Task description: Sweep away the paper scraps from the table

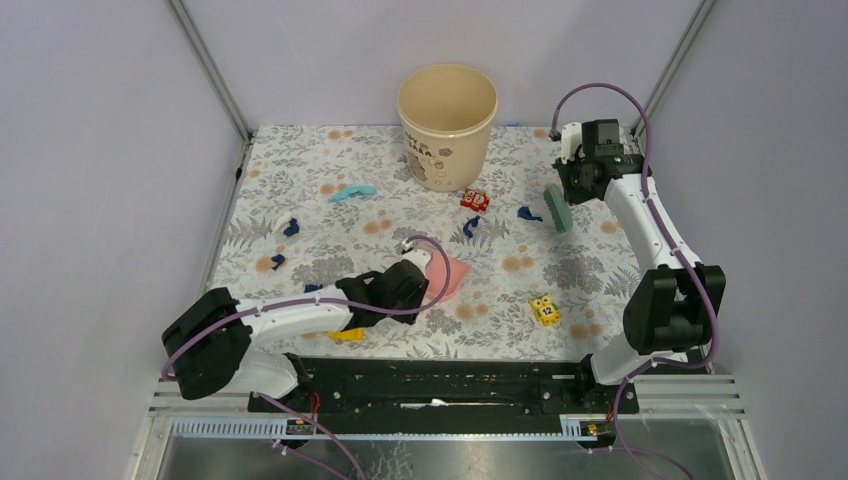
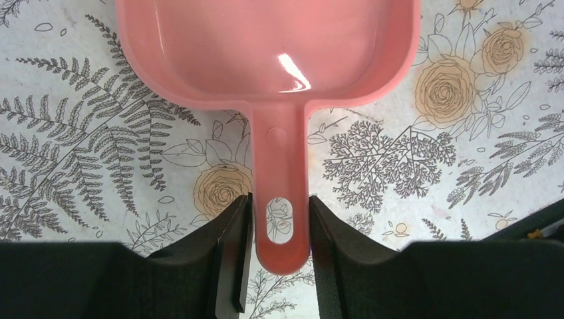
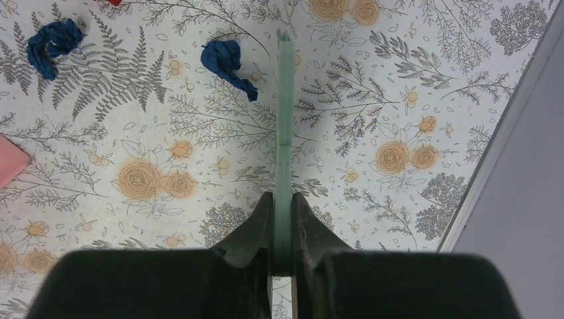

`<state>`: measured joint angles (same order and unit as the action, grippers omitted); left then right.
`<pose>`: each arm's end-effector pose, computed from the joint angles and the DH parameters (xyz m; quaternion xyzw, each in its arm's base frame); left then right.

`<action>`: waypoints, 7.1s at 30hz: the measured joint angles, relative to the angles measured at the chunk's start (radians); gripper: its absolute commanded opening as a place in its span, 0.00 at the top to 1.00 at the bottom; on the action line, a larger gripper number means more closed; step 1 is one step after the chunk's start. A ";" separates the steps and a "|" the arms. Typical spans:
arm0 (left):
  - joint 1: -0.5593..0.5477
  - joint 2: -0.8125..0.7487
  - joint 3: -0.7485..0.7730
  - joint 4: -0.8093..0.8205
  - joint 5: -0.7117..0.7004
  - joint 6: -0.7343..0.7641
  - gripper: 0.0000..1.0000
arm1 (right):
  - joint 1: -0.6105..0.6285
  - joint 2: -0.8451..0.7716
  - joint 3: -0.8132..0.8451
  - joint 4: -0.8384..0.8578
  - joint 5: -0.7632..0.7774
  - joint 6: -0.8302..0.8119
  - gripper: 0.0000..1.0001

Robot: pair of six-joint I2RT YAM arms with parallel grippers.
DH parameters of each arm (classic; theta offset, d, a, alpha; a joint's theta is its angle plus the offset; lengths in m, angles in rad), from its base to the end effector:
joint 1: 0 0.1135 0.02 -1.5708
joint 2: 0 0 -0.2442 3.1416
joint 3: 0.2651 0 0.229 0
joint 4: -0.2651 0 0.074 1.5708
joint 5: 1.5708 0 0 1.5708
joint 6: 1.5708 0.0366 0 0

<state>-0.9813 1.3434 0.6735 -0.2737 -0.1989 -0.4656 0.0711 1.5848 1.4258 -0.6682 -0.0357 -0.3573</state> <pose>0.1394 -0.1954 0.1723 0.2118 0.9230 -0.1324 0.2926 0.3251 0.0245 0.3005 -0.2043 0.9089 -0.0353 0.3619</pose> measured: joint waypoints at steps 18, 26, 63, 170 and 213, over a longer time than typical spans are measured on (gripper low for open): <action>-0.016 -0.015 -0.032 0.087 -0.038 -0.022 0.93 | 0.001 0.004 0.000 0.000 -0.010 0.016 1.00; -0.020 -0.062 0.184 -0.209 -0.056 -0.058 1.00 | 0.087 0.010 0.020 -0.003 0.064 -0.039 1.00; -0.021 0.261 0.364 -0.391 0.005 0.076 1.00 | 0.453 -0.042 0.084 -0.373 -0.443 -0.078 1.00; -0.018 -0.349 0.110 -0.904 0.069 -0.414 1.00 | 0.757 0.681 0.464 0.418 -0.225 -0.940 1.00; 0.152 -0.104 0.091 -0.659 0.183 -0.216 1.00 | 0.764 0.323 0.262 0.087 -0.197 -0.352 1.00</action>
<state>-0.8295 1.2396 0.7643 -0.9329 -0.0154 -0.6819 0.8352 1.9083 1.6878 -0.5808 -0.2329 -0.7090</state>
